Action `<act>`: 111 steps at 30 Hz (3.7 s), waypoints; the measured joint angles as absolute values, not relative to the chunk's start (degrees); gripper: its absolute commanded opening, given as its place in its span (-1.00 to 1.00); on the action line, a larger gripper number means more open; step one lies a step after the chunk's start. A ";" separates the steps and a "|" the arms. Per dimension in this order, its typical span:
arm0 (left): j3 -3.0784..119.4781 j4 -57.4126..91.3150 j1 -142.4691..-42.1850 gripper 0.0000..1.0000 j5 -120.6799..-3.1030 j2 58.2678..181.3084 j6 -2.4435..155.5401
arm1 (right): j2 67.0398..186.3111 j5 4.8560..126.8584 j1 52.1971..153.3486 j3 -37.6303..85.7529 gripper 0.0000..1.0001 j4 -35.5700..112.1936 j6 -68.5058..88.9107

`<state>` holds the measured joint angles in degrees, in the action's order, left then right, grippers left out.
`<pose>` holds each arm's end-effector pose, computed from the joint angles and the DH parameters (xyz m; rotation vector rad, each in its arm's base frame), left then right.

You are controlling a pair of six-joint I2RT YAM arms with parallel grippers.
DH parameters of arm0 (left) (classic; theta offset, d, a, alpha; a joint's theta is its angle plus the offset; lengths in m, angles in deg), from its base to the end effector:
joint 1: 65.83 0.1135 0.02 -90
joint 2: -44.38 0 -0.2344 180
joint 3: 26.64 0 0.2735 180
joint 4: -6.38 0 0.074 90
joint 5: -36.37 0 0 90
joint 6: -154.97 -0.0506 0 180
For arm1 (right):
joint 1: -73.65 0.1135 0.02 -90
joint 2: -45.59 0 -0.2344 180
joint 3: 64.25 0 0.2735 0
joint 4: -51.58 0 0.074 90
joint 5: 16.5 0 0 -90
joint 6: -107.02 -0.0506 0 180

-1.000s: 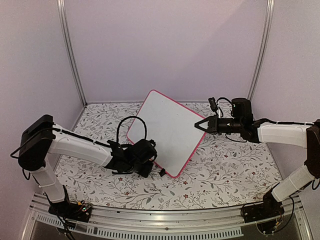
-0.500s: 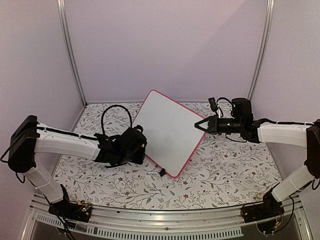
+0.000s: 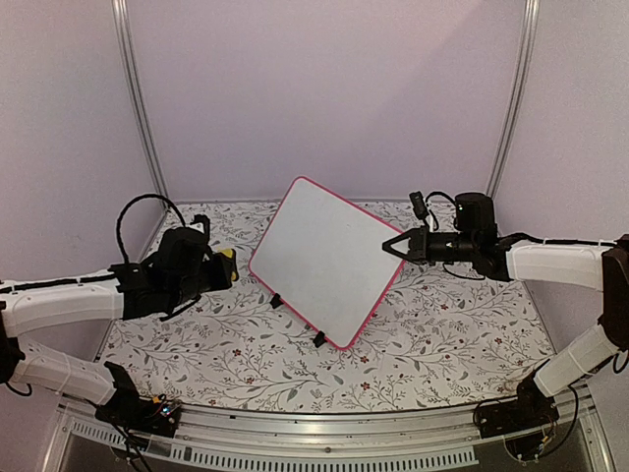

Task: Erase the whiteboard
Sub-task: Place the whiteboard on the whiteboard stand, then place the whiteboard eraser at the center of the board.

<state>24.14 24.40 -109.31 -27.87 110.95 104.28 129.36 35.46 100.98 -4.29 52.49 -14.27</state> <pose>0.2251 -0.1831 0.1876 -0.1801 2.1112 -0.3817 0.2963 0.1882 0.1918 -0.4010 2.0833 1.2931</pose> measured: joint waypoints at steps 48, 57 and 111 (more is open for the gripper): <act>18.94 23.61 -109.25 -1.00 -33.10 109.48 106.84 | 123.98 37.53 101.76 -3.08 -0.77 43.01 -12.28; 18.94 23.61 -109.25 -1.00 -33.10 109.48 107.01 | 123.98 36.77 101.76 -2.67 -0.65 44.95 -12.17; 18.02 27.07 -91.76 -0.52 -37.36 122.27 110.64 | 117.12 53.36 101.76 -3.91 0.41 41.45 -8.87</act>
<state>18.02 27.07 -91.76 -37.36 122.27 110.64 117.12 53.36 101.76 -3.91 41.45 -8.87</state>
